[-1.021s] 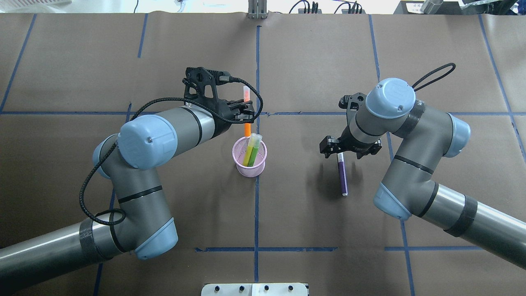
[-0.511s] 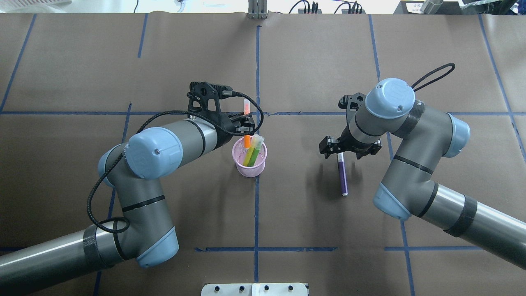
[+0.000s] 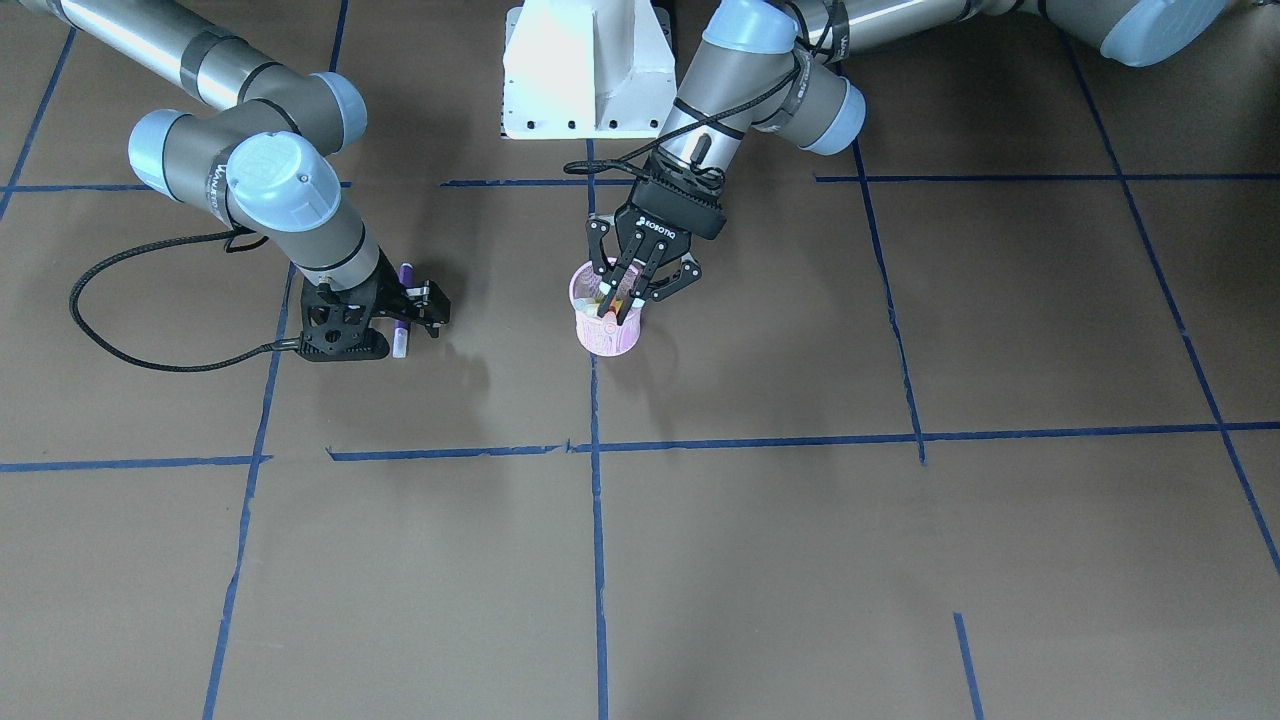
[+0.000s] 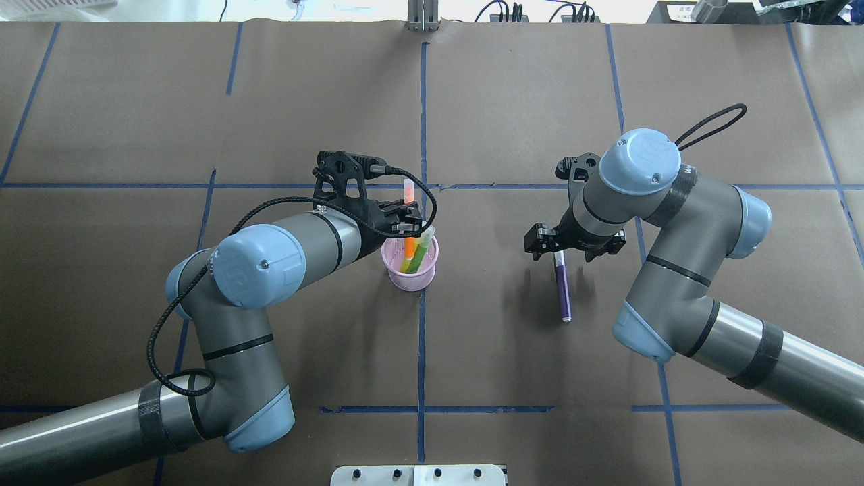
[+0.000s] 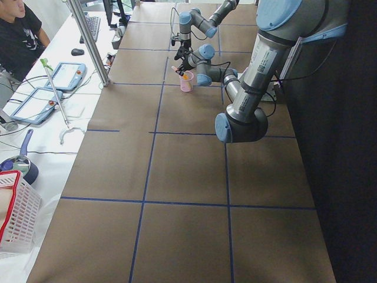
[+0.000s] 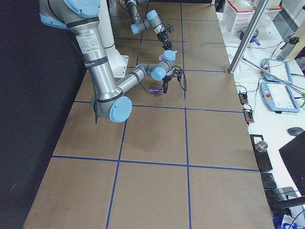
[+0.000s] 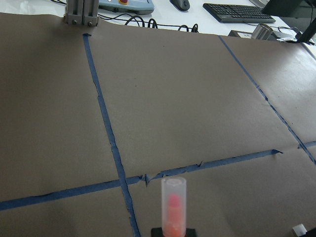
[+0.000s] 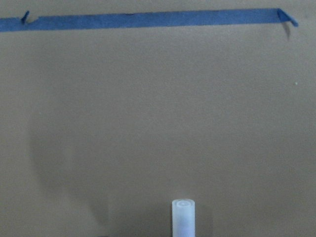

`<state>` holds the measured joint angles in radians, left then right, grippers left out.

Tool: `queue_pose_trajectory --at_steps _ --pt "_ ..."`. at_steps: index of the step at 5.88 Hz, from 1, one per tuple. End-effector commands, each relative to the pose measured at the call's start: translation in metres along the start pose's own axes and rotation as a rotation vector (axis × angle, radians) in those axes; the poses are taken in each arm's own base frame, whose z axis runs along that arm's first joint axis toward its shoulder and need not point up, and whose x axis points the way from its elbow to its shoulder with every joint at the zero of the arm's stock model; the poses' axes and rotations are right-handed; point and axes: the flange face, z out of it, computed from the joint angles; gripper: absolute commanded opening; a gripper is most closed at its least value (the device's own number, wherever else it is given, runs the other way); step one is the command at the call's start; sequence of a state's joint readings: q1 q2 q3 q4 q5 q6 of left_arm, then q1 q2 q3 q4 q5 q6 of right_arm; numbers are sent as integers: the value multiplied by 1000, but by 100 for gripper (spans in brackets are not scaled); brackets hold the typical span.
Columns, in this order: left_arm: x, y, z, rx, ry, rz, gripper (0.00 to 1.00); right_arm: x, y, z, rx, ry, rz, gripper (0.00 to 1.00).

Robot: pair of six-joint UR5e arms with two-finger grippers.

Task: Collect pens into pen holder
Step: 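Open the left gripper to release the orange highlighter into the cup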

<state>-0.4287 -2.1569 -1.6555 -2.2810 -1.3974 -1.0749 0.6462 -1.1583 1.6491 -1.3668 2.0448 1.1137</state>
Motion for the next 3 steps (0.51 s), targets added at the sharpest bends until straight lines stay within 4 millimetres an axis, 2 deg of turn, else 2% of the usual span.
queue_pose_trajectory --at_steps 1,2,3 --pt "2 0 -2 -1 5 -1 57 0 0 0 0 0 1 100" --pt "3 -2 -4 1 11 -2 100 -2 1 0 -1 -1 -1 100" --pt "4 -2 -5 4 11 -2 100 -2 0 0 -1 -1 -1 100"
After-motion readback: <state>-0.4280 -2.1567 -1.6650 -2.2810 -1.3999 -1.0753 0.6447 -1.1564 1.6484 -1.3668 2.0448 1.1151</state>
